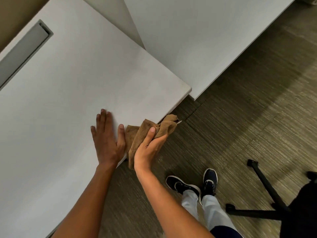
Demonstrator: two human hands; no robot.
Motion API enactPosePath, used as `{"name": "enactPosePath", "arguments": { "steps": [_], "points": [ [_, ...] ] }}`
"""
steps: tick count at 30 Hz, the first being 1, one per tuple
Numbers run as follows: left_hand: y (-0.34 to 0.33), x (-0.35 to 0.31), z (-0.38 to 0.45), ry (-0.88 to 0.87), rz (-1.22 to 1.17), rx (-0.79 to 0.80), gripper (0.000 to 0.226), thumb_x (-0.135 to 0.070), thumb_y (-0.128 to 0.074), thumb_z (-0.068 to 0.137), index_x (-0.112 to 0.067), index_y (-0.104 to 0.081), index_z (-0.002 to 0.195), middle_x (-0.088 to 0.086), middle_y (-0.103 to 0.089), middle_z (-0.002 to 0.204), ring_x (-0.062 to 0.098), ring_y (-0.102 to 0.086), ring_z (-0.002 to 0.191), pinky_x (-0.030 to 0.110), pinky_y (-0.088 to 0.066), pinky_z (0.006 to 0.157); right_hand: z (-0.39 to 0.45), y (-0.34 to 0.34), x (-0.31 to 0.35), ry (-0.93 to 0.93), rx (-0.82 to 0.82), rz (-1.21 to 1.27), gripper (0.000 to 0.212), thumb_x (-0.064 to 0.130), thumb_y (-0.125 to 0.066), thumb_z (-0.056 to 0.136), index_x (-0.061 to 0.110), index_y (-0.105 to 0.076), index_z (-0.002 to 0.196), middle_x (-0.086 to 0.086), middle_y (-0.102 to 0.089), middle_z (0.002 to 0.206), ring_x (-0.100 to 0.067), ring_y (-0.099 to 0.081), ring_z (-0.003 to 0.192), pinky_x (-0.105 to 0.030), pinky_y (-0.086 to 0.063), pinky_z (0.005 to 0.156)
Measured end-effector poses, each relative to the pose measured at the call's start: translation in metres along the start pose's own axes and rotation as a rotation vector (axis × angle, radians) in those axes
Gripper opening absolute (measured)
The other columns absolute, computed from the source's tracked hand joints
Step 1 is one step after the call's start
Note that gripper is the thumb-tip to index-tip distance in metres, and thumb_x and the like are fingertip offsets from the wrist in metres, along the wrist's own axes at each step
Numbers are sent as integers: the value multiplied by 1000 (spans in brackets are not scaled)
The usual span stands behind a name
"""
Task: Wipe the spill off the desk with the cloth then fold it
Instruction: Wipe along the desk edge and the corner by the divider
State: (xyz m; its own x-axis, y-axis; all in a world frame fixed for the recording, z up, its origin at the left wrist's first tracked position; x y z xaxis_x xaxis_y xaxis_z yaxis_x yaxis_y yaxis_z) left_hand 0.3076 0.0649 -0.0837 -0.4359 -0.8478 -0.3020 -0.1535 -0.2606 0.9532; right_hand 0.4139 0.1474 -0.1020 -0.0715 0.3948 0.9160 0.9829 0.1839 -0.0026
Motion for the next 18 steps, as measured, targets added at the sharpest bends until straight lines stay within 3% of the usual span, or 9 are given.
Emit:
{"name": "enactPosePath", "arguments": {
  "steps": [2, 5, 9, 14, 18],
  "points": [
    [0, 0, 0, 0, -4, 1, 70, -54, -23, 99, -19, -12, 159, -5, -4, 167, 10, 3, 154, 45, -1, 125, -6, -2, -6, -14, -19, -10, 57, 44, -37, 100, 25, -17, 150, 24, -31, 137, 27, -29, 123, 0, -22, 102],
    [0, 2, 0, 5, -3, -3, 68, -50, -25, 100, -20, -11, 159, -4, -3, 167, 11, 3, 154, 46, -2, 125, -7, -4, -7, -8, -14, -31, 52, 42, -37, 100, 26, -18, 146, 30, -28, 134, 29, -29, 120, 2, -22, 99],
    [0, 3, -1, 5, -3, -17, 63, -45, -24, 102, -20, -11, 159, -5, -4, 167, 11, 2, 154, 46, -1, 125, -5, -5, -9, -24, -25, -51, 59, 45, -33, 101, 11, -25, 149, 13, -37, 133, 31, -31, 116, 4, -23, 94],
    [-1, 3, -2, 12, -12, -14, 62, -44, -21, 103, -21, -9, 159, -6, -4, 167, 8, 3, 153, 45, -1, 125, 20, 0, 9, 38, -38, -64, 37, 41, -33, 104, 36, -24, 139, 31, -39, 113, 29, -41, 106, 7, -30, 82],
    [0, 2, -2, -4, -25, -7, 63, -45, -21, 102, -20, -10, 159, -4, -4, 167, 10, 1, 154, 45, -1, 126, 48, 5, 13, 35, -47, -49, 48, 51, -27, 102, 20, -33, 139, 24, -44, 107, 25, -47, 98, 5, -34, 76]
  ]
}}
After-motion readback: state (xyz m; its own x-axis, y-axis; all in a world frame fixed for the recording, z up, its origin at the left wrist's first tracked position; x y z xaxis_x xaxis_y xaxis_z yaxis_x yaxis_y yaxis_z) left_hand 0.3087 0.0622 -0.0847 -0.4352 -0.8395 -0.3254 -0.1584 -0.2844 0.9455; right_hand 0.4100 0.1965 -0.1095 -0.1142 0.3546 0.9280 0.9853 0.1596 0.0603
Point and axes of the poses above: each hand's wrist, its own z-axis towards the middle knuckle, its own y-axis out of the back of the hand, x = y × z, the point moved 4 cm from there along z, towards the middle knuckle
